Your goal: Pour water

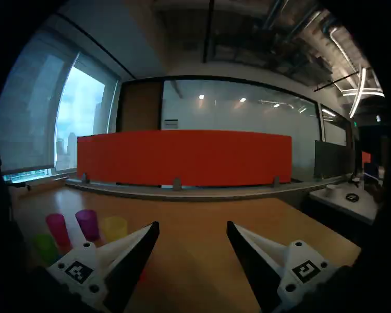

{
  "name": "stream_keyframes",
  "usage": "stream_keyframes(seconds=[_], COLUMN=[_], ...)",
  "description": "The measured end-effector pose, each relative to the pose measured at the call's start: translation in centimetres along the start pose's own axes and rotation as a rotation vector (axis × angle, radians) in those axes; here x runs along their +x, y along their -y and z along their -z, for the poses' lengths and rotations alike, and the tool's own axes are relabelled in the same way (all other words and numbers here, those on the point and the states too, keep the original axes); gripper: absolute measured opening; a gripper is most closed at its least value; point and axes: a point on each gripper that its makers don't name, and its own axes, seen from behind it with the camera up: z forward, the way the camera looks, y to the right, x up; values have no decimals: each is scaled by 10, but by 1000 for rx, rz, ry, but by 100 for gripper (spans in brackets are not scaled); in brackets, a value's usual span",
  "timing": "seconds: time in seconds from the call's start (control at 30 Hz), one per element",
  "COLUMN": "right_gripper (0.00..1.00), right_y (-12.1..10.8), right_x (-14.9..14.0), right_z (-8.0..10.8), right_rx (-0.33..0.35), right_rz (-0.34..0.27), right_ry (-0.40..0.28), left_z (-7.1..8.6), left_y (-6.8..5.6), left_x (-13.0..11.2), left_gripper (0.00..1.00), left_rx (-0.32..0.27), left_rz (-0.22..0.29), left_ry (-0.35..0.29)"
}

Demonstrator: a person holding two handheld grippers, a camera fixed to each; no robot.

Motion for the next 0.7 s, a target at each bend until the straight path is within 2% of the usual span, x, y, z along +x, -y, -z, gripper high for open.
stream_keyframes(seconds=[0.27, 0.7], right_gripper=[100, 100], right_y=[-1, -1], right_x=[29, 105], right_z=[-3, -5], right_rx=[30, 74], right_rz=[-52, -49], right_ry=[26, 20], left_z=[-5, -7], left_y=[2, -8], left_x=[49, 133], left_gripper=[98, 98], left_rx=[2, -60], left_rz=[-23, 17], left_ry=[-6, -14])
